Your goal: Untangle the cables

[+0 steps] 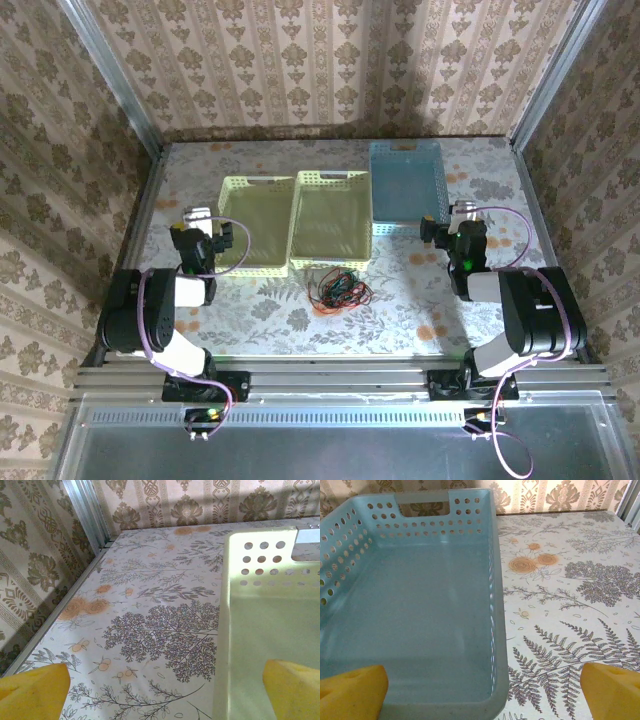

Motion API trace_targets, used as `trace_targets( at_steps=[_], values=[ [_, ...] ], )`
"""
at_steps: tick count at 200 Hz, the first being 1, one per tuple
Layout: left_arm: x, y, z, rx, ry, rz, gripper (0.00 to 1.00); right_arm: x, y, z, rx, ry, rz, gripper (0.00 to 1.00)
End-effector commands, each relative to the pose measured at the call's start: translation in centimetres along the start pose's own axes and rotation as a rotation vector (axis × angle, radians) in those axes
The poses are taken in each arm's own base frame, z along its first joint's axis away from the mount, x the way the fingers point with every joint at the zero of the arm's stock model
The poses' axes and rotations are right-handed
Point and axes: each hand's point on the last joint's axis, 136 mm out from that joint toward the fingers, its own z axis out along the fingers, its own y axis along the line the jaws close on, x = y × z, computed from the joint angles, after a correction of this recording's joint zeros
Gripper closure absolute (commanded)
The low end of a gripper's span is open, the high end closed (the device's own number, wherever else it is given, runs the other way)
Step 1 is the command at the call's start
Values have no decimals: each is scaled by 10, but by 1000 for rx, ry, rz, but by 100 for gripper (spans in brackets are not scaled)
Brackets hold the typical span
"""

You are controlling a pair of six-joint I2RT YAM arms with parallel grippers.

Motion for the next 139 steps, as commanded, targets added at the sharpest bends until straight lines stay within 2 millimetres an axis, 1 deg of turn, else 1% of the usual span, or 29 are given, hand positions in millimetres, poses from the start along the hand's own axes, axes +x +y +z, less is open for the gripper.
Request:
trace_targets(
  at_steps=[1, 113, 139],
  values=[
    [11, -1, 1, 4, 39, 21, 0, 5, 6, 2, -29, 23, -21, 0],
    [11, -1, 2, 5, 39, 21, 0, 5, 6, 2, -28, 25, -22, 0],
    [12, 4, 1, -8, 39, 2, 0, 4, 6, 2, -28, 23, -21, 0]
  ],
)
